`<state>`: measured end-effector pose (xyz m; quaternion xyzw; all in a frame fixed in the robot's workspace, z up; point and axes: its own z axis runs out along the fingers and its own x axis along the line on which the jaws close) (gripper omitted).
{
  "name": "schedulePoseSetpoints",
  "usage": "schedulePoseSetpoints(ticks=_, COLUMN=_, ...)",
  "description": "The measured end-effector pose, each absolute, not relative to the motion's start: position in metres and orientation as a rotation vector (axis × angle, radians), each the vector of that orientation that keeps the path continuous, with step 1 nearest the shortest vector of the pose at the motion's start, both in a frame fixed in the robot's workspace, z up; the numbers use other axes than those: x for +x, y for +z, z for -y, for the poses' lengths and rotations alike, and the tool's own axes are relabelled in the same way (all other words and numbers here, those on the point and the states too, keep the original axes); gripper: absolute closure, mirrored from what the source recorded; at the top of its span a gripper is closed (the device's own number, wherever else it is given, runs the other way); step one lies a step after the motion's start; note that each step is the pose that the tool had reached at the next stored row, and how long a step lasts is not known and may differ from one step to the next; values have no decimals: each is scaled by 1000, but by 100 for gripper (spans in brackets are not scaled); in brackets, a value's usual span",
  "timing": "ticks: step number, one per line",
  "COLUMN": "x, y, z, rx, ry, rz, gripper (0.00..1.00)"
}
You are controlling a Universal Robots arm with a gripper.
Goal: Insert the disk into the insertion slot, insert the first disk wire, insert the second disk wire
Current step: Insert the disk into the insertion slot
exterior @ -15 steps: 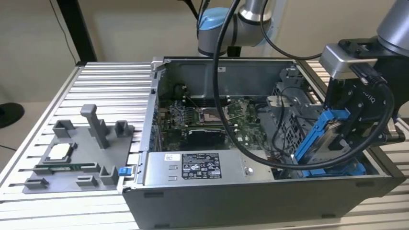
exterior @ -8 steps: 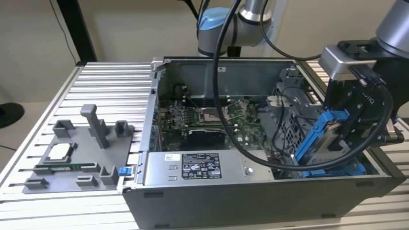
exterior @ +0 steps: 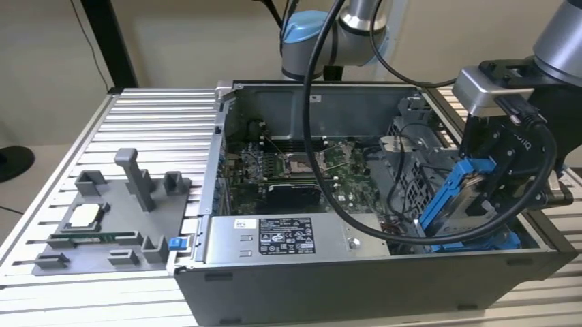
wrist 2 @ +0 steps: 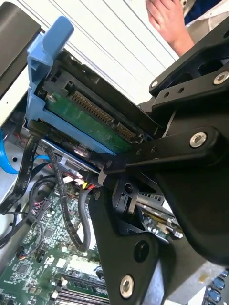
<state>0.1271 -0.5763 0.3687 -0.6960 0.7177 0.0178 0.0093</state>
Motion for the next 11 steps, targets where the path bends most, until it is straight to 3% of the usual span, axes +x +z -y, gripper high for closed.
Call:
schedulePoseSetpoints(ticks=3, x=127, y=369, z=576, rx=-2174, ry=56, rz=-2242, gripper=100)
schedulePoseSetpoints(ticks=4, x=127, y=368, z=576, rx=-2174, ry=56, rz=-2241, gripper=0)
schedulePoseSetpoints(ticks=11, x=127, y=371, z=576, rx=-2174, ry=56, rz=-2242, gripper=0)
